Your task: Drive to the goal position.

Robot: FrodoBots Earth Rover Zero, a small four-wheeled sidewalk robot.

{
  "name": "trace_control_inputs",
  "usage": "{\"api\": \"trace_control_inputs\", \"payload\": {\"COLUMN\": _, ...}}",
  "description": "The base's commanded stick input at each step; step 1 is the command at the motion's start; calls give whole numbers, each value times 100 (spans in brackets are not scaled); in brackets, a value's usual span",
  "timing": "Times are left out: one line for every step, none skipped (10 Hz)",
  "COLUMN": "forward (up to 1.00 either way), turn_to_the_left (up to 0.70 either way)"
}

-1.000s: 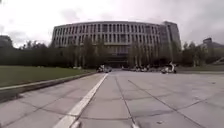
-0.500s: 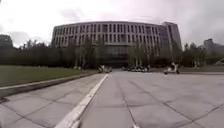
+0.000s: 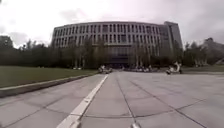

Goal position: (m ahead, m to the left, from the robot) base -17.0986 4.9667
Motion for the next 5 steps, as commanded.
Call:
{"api": "trace_control_inputs", "payload": {"forward": 70, "turn_to_the_left": 0}}
{"api": "trace_control_inputs", "payload": {"forward": 70, "turn_to_the_left": 0}}
{"api": "trace_control_inputs", "payload": {"forward": 70, "turn_to_the_left": 0}}
{"api": "trace_control_inputs", "payload": {"forward": 70, "turn_to_the_left": 0}}
{"api": "trace_control_inputs", "payload": {"forward": 70, "turn_to_the_left": 0}}
